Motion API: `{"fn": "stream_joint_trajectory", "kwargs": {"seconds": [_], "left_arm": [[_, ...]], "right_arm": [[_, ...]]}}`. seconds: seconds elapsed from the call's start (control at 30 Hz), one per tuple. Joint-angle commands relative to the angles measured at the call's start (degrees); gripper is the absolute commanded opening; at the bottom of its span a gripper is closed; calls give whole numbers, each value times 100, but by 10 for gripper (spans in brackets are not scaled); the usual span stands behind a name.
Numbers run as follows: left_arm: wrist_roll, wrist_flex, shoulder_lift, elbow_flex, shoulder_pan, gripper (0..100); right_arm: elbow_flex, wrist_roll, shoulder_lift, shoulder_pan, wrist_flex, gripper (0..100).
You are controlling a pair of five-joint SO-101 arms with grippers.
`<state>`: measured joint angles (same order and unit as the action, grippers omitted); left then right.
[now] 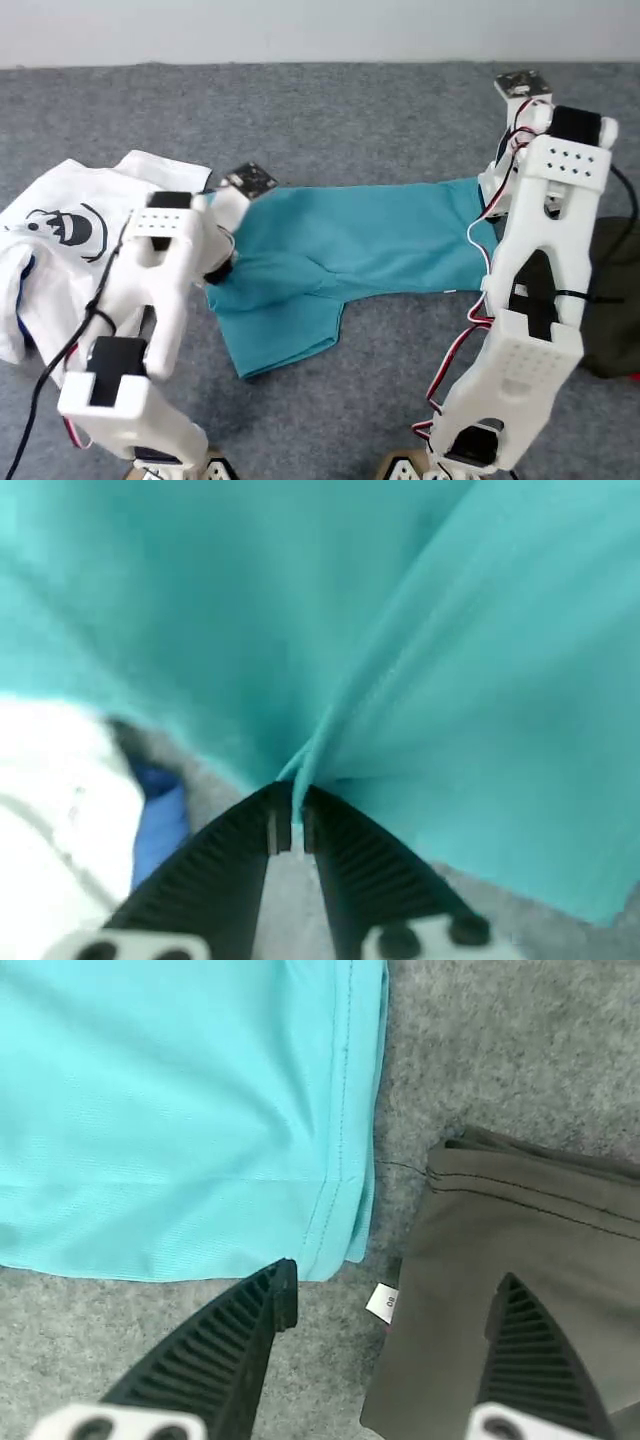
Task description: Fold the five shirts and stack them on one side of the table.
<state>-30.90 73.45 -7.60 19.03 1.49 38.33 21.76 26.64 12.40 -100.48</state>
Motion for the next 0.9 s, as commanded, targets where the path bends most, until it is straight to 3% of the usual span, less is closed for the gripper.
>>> {"fn": "stream_joint_trajectory", "kwargs": {"seconds": [0.0, 0.43, 0.6, 0.87], "left_arm": [[185, 607, 501, -585, 18, 101], [686, 1064, 545, -971, -35, 123], [686, 1802, 545, -963, -484, 122], [686, 1881, 545, -963, -1292, 122]], "right_arm": [[18, -53, -444, -75, -242, 307], [-193, -53, -453, -84, -251, 307], [-1002, -70, -418, -84, -189, 307], [-2277, -70, -435, -84, 312, 305]]}}
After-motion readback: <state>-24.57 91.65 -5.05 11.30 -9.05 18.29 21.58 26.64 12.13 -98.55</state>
